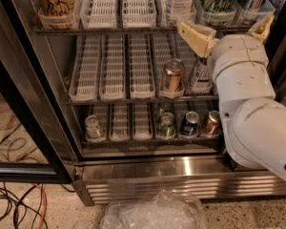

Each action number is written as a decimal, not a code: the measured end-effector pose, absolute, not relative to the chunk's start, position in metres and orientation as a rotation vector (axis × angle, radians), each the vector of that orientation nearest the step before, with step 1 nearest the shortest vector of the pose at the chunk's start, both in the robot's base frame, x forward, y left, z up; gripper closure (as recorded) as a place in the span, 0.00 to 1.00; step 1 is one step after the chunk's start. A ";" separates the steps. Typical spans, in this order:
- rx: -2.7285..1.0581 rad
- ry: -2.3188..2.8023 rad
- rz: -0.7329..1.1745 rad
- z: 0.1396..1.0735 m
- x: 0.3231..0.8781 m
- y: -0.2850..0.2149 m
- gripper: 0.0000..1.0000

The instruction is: Pick green can from top shelf of fridge

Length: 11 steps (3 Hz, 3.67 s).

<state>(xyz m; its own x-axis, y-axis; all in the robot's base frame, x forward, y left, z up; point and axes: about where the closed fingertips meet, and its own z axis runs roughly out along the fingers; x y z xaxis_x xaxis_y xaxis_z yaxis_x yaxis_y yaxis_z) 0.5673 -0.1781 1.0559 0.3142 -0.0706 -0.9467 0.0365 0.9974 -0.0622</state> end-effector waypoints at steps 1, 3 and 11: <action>-0.031 1.249 -0.071 1.056 0.567 -0.178 0.00; -0.031 1.249 -0.071 1.056 0.567 -0.178 0.37; -0.030 1.207 -0.057 1.078 0.654 -0.186 0.53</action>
Offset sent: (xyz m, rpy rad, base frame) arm 0.0000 0.0000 0.0000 0.0000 0.0000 0.0000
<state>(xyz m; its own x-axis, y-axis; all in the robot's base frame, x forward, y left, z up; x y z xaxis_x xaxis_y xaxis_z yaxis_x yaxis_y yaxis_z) 0.6544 -0.1863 1.0780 0.3550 -0.0603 -0.9329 0.0281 0.9982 -0.0538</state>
